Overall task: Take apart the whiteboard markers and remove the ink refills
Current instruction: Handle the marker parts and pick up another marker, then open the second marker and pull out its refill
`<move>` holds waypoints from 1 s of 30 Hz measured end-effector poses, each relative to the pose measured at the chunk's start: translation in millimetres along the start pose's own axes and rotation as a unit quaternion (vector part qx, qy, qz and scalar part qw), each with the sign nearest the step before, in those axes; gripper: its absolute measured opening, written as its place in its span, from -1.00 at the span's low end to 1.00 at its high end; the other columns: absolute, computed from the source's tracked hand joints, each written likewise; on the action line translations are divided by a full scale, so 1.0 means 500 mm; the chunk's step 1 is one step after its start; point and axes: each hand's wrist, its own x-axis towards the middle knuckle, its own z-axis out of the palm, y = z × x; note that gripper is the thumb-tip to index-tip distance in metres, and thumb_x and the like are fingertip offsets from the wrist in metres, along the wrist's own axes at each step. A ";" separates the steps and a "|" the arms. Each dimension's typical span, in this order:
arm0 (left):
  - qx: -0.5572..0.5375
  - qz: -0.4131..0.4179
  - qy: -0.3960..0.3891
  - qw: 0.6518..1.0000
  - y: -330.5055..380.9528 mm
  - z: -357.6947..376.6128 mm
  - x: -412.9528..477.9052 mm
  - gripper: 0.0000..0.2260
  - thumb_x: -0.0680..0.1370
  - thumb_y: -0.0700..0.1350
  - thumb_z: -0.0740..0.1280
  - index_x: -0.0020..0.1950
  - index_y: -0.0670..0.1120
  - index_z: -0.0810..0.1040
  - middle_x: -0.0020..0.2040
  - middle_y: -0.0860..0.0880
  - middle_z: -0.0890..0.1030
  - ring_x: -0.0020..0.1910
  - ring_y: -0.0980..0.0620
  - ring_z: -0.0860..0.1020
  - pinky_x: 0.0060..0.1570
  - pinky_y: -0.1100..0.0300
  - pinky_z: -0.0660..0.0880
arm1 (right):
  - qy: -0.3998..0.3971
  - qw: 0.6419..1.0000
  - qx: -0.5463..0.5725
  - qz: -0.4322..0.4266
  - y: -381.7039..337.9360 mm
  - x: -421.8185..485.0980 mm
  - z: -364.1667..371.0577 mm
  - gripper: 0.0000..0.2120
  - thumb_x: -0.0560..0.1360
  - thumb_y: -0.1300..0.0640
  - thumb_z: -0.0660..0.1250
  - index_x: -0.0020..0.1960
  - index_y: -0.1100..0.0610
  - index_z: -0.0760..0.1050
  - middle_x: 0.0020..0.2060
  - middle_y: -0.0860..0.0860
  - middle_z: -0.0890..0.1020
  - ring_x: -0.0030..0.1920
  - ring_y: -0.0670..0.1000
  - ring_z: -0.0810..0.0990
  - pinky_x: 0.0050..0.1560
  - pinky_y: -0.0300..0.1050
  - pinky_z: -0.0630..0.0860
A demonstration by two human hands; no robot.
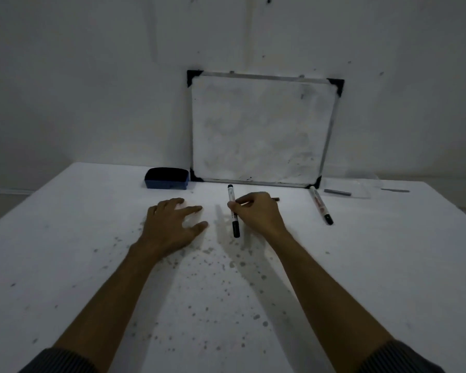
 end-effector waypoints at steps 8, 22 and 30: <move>-0.019 -0.020 0.026 0.999 -0.047 0.018 -0.010 -0.17 0.48 0.54 0.12 0.63 0.08 0.33 0.66 0.00 0.27 0.64 -0.06 0.20 0.59 -0.08 0.09 | 0.007 0.991 -0.126 0.037 -0.058 0.138 0.159 -0.69 0.46 -0.09 0.48 0.01 0.15 0.71 -0.11 0.09 0.74 -0.09 0.12 0.71 -0.12 -0.07 0.64; -0.094 -0.003 0.074 0.993 -0.044 0.013 -0.002 -0.32 0.51 0.34 0.30 0.53 0.01 0.42 0.50 -0.05 0.48 0.45 -0.09 0.42 0.46 -0.04 0.27 | 0.027 0.996 -0.077 0.021 -0.049 0.119 0.179 -0.63 0.52 -0.19 0.41 -0.02 0.12 0.72 -0.14 0.01 0.73 -0.08 0.04 0.68 -0.14 -0.14 0.52; -0.157 0.130 0.061 0.977 0.122 0.052 -0.036 -0.65 0.61 0.15 0.33 0.35 0.07 0.50 0.21 0.07 0.58 0.13 0.11 0.50 0.23 0.08 0.47 | -0.012 0.990 -0.112 -0.083 0.047 -0.020 -0.015 -0.80 0.57 -0.04 0.41 0.11 0.03 0.68 -0.08 -0.10 0.72 -0.16 -0.22 0.62 -0.21 -0.47 0.41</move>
